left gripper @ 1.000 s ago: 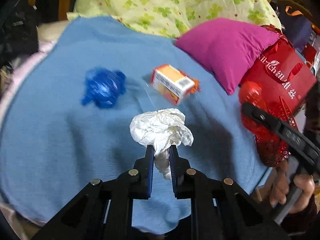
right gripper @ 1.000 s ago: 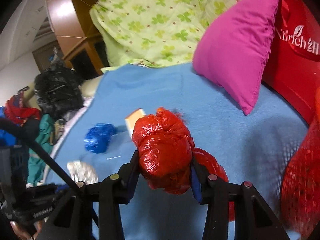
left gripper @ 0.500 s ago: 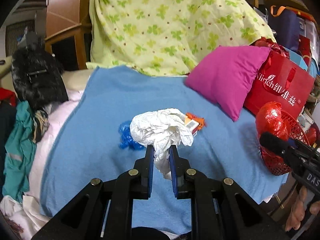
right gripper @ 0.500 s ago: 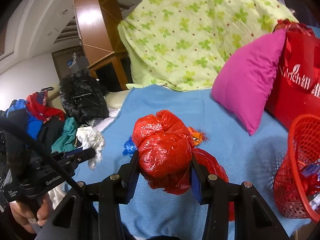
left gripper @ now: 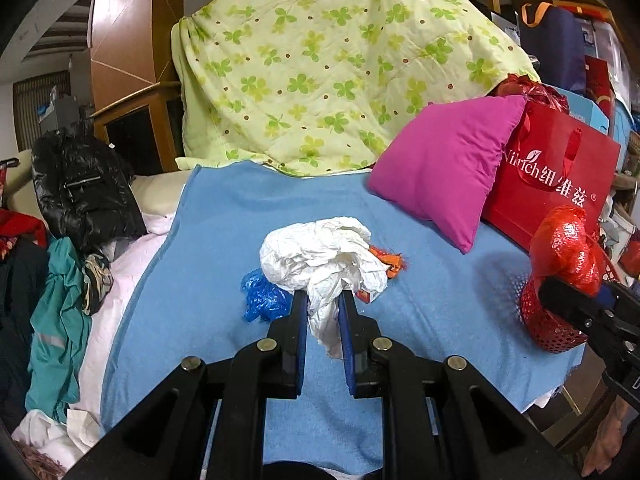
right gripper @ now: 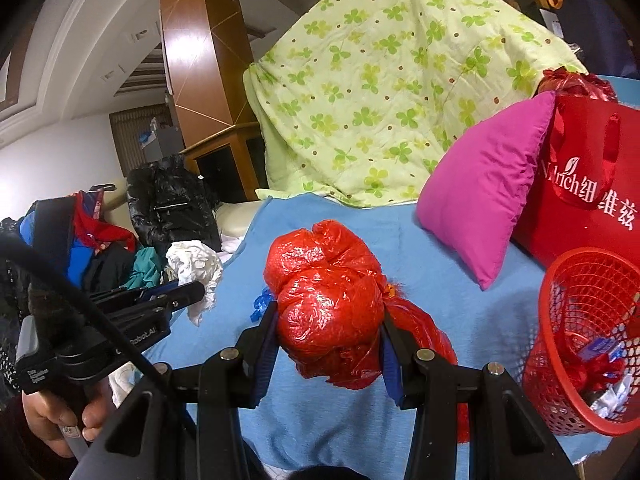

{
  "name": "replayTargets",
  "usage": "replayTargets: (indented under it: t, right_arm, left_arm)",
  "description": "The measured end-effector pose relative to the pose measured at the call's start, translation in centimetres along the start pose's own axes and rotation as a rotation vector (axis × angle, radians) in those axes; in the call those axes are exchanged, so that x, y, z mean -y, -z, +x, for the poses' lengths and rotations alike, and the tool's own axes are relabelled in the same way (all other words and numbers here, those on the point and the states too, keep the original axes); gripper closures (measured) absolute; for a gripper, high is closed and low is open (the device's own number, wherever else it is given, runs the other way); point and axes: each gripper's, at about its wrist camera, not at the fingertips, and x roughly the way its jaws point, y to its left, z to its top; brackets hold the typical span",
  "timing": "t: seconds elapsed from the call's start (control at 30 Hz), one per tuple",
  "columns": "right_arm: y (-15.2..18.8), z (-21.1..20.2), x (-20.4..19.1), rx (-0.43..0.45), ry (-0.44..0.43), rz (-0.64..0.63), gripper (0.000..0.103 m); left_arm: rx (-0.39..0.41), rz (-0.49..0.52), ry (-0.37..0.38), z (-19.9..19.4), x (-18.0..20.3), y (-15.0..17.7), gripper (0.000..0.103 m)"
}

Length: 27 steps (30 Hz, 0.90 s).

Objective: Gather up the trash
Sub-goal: 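Lift the white tissue with the left tool while the right tool lifts the red bag, then carry the tissue with the left tool while the right tool carries the red bag to the red basket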

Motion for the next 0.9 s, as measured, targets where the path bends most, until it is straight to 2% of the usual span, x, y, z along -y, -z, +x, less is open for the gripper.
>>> replayTargets:
  t: [0.9]
  right_arm:
    - [-0.3, -2.6, 2.6, 0.056, 0.025, 0.046, 0.055]
  left_arm:
    - [0.017, 0.087, -0.008, 0.2, 3.2, -1.1, 0.087]
